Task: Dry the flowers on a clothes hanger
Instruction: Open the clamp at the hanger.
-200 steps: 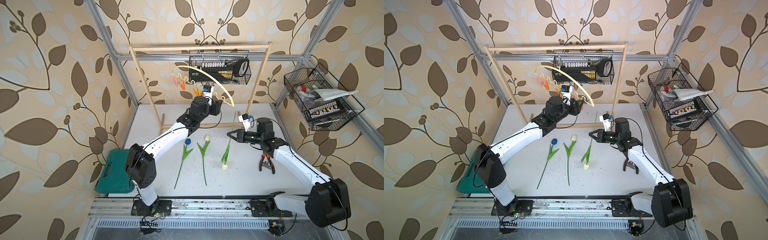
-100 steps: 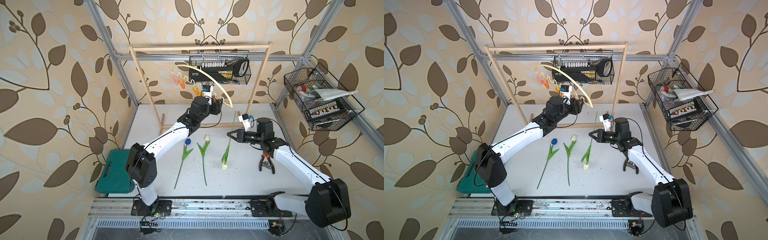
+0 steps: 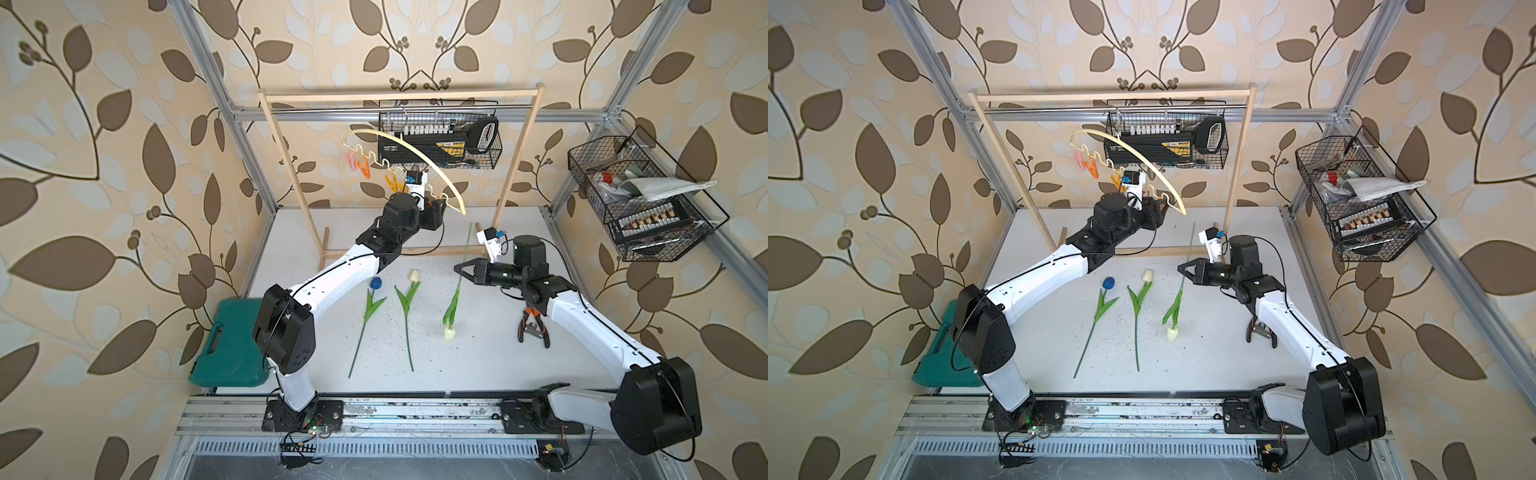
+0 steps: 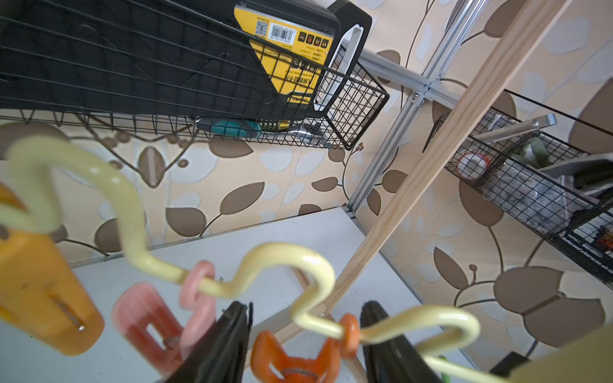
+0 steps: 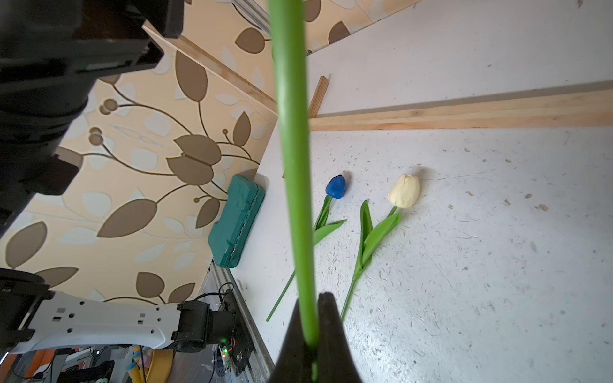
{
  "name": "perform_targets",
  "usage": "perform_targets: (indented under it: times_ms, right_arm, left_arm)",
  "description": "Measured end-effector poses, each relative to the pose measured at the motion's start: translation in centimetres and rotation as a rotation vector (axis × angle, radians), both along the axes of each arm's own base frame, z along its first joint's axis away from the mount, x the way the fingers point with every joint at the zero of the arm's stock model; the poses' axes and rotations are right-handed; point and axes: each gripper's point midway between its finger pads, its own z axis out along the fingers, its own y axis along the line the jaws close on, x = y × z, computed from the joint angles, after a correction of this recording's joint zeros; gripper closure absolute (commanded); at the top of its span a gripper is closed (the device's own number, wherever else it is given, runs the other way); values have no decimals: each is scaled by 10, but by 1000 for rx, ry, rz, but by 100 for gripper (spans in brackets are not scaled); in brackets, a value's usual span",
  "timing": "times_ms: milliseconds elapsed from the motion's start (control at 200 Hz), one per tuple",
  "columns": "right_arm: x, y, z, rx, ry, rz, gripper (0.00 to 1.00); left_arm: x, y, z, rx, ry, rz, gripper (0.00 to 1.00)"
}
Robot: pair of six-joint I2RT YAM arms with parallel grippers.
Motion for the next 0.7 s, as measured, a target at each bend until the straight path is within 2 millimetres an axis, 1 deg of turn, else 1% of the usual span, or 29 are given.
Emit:
perform_targets:
  times_ms: [155, 350, 450, 630, 700]
  right_arm:
    - [0, 0, 0, 0, 0, 0, 100]
    - [0, 0, 0, 0, 0, 0, 100]
    - [0, 0, 0, 0, 0, 0, 100]
    - [0, 0, 0, 0, 0, 0, 100]
    - [0, 0, 0, 0, 0, 0, 100]
  left_arm:
    - [0, 0, -2, 0, -1, 0, 37]
    - [1, -1, -14, 13, 15, 0, 37]
    - [1, -1, -16, 17, 18, 0, 40]
    - [2, -1, -14, 13, 11, 0, 49]
    - [2, -1, -14, 15, 8, 0, 51]
